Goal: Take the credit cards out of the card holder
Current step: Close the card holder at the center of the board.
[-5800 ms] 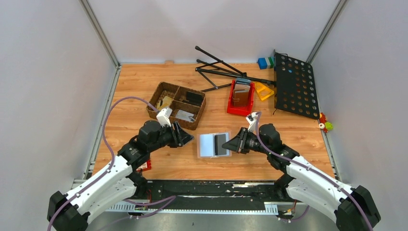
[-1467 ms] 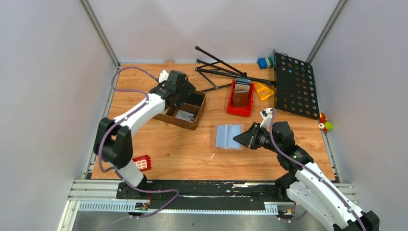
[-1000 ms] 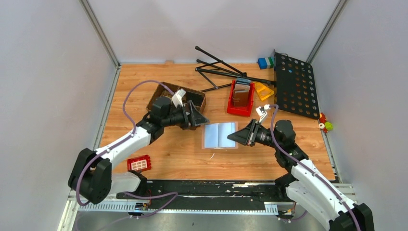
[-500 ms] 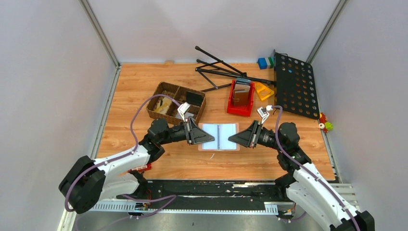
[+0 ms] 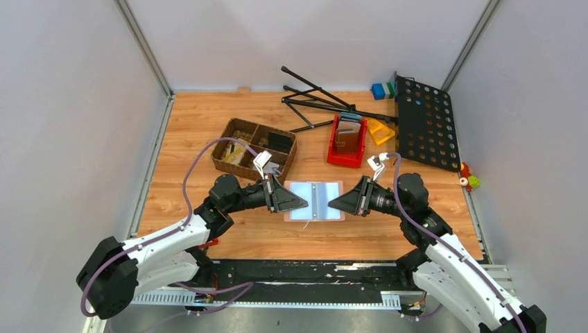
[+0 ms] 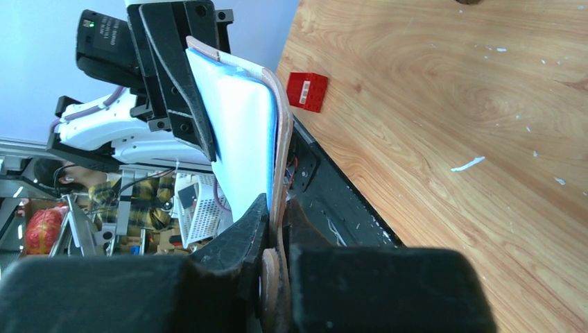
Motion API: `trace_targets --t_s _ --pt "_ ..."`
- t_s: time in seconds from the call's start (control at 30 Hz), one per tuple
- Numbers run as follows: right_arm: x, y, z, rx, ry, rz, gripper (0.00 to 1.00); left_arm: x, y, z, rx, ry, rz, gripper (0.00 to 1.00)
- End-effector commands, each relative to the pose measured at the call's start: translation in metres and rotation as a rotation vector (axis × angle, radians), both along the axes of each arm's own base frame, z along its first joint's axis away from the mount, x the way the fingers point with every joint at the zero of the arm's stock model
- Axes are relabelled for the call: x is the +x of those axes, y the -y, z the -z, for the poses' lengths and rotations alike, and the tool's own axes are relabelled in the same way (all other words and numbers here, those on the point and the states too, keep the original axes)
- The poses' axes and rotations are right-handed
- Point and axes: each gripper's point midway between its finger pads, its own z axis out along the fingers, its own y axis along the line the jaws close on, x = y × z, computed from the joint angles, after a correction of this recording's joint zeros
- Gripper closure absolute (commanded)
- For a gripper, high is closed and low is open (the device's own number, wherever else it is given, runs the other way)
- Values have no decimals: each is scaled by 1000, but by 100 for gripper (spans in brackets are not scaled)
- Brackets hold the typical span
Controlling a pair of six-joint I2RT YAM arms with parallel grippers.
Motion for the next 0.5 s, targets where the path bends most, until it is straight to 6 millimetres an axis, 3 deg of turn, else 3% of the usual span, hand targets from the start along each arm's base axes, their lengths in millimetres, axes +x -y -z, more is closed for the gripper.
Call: trace_targets --t_s 0.0,0.47 --pt "8 5 10 -83 3 47 100 5 -2 -25 -45 89 -26 100" --pt "12 3 38 -222 -18 44 100 10 14 -20 3 84 -19 100"
